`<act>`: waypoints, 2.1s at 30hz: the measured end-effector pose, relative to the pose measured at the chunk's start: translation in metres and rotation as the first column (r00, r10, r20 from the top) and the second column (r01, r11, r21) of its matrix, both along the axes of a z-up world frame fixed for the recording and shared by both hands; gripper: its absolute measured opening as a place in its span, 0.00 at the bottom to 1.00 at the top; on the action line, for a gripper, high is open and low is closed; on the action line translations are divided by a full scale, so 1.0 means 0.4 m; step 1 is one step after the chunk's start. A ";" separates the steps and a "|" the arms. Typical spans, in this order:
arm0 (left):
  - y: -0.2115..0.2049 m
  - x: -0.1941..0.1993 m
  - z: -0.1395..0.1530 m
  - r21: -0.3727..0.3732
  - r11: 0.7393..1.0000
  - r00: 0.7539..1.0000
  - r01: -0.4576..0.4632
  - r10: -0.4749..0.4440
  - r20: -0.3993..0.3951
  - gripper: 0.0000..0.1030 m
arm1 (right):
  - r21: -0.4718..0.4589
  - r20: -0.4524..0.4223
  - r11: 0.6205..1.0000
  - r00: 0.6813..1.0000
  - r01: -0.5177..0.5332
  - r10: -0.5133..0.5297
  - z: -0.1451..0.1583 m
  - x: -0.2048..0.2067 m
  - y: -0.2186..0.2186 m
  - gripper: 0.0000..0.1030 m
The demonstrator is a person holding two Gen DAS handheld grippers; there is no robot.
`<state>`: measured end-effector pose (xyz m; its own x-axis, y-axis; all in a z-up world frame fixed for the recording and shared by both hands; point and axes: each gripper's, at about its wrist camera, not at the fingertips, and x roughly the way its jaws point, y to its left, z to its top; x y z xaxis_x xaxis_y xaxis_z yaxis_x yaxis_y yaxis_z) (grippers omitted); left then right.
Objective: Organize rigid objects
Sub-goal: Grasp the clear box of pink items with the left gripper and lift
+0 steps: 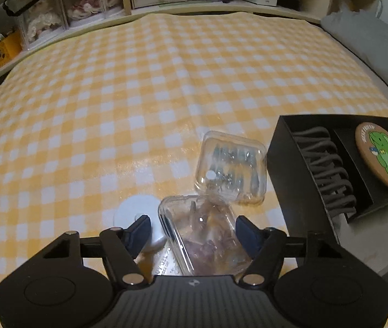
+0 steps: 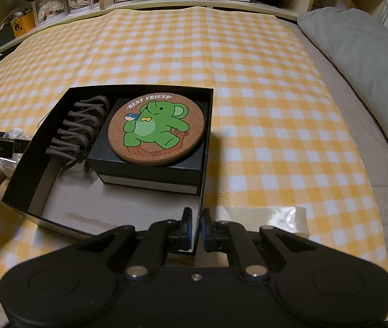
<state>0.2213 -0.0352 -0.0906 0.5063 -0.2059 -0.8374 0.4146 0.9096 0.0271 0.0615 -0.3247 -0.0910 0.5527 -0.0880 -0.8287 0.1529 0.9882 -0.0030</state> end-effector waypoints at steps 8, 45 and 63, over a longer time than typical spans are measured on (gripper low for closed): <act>-0.012 -0.007 -0.015 -0.019 0.997 0.998 0.069 -0.069 0.011 0.52 | -0.001 -0.001 1.000 1.000 0.001 -0.001 0.000 -0.001 0.000 0.07; 0.123 -0.133 0.079 -0.425 0.904 0.941 0.038 -0.175 -0.288 0.15 | 0.013 -0.001 1.000 1.000 0.008 -0.008 -0.005 0.002 0.000 0.07; 0.046 -0.152 -0.034 -0.117 0.985 0.950 -0.127 0.087 -0.299 0.86 | 0.011 -0.001 1.000 1.000 0.009 -0.009 -0.004 0.002 -0.001 0.07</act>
